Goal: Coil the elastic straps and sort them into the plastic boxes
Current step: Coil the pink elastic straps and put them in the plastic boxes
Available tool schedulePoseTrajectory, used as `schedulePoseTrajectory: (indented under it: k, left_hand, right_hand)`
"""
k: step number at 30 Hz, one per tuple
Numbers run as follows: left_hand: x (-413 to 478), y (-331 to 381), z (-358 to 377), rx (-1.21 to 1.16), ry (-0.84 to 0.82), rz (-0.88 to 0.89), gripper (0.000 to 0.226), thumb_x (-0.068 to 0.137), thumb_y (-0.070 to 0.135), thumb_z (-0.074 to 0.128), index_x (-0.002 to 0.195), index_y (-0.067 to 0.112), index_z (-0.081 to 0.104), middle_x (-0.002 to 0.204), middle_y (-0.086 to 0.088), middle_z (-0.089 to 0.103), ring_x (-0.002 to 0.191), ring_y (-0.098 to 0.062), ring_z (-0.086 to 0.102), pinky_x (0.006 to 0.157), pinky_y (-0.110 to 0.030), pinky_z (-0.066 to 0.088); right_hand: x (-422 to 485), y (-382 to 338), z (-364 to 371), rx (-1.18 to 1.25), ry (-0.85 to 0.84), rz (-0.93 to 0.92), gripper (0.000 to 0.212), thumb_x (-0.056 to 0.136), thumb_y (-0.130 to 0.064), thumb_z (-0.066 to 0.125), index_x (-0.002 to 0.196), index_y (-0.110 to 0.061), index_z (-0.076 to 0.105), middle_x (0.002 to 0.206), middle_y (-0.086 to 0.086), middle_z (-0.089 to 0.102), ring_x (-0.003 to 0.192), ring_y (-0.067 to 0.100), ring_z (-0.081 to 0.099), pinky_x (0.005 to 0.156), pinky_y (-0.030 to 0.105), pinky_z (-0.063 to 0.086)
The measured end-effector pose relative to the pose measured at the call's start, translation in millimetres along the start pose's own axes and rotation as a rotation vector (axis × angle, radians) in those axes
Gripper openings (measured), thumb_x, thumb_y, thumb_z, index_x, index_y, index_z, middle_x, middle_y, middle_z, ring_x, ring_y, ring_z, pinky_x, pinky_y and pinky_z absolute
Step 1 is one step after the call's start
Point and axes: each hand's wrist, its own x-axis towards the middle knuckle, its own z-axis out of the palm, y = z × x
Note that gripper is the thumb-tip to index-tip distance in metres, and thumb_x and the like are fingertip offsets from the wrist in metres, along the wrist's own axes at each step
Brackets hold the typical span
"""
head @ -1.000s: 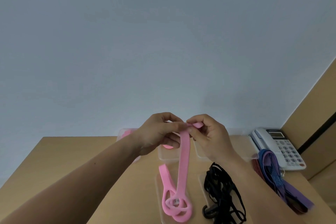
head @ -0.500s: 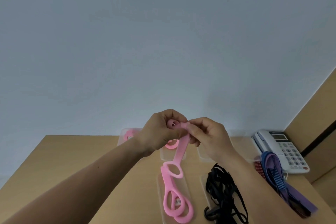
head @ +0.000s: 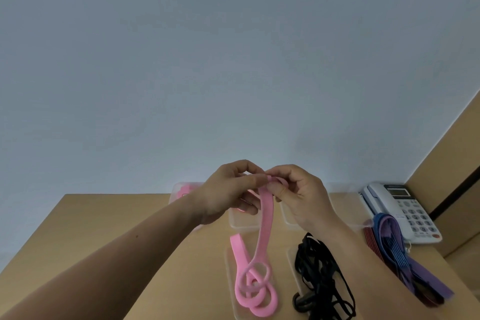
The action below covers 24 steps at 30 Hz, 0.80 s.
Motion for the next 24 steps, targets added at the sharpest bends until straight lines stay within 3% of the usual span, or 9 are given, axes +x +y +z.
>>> schedulePoseTrajectory:
  k: [5,9,13,17,20,24]
  left_hand:
    - [2.0,-4.2,0.3,0.001,0.093,0.073,0.02,0.088,0.006,0.073,0.105,-0.001,0.065,0.106,-0.038,0.061,0.083,-0.041,0.06,0.084,-0.056,0.049]
    - [2.1,-8.6,1.0,0.019,0.124,0.133,0.018,0.086,0.0,0.073,0.103,0.003,0.068,0.108,-0.034,0.064,0.092,-0.058,0.062,0.09,-0.067,0.049]
    - [1.7,-13.5,3.3,0.045,0.122,0.185,0.021,0.084,0.001,0.075,0.102,0.009,0.069,0.107,-0.026,0.068,0.099,-0.05,0.065,0.092,-0.065,0.05]
    - [3.2,-14.2,2.7,0.083,0.131,0.175,0.032,0.079,0.006,0.079,0.108,0.014,0.067,0.108,-0.025,0.067,0.097,-0.045,0.066,0.093,-0.061,0.049]
    - [3.5,-13.6,1.7,0.082,0.08,0.079,0.034,0.081,0.016,0.077,0.108,0.0,0.064,0.101,-0.028,0.07,0.09,-0.047,0.066,0.09,-0.057,0.052]
    - [2.2,-13.1,-0.7,0.13,0.047,0.031,0.03,0.085,0.017,0.075,0.098,-0.008,0.063,0.094,-0.024,0.073,0.083,-0.033,0.068,0.083,-0.047,0.056]
  right_hand:
    - [-1.8,1.1,-2.1,0.085,0.004,0.059,0.027,0.079,-0.006,0.073,0.094,-0.029,0.071,0.09,-0.003,0.074,0.079,0.01,0.069,0.073,0.02,0.054]
    - [-0.6,0.7,-3.7,0.124,0.016,0.163,0.025,0.08,-0.022,0.074,0.105,-0.017,0.068,0.088,0.001,0.074,0.071,0.011,0.065,0.066,0.022,0.052]
    - [1.6,-0.9,-3.8,0.079,-0.024,0.221,0.01,0.09,-0.021,0.071,0.099,-0.015,0.072,0.069,0.0,0.07,0.061,0.012,0.062,0.059,0.02,0.049]
    - [2.7,-1.0,-5.8,0.056,0.01,0.175,0.012,0.085,-0.012,0.075,0.096,-0.018,0.072,0.064,-0.009,0.066,0.057,0.005,0.058,0.058,0.016,0.047]
    - [3.2,-1.0,-5.2,0.073,0.051,0.13,0.019,0.083,-0.004,0.075,0.093,-0.019,0.07,0.064,-0.016,0.065,0.057,-0.001,0.059,0.059,0.012,0.047]
    - [2.4,-1.7,-3.8,0.051,0.04,0.108,0.025,0.083,0.001,0.074,0.092,-0.022,0.069,0.068,-0.015,0.066,0.059,0.001,0.059,0.06,0.014,0.048]
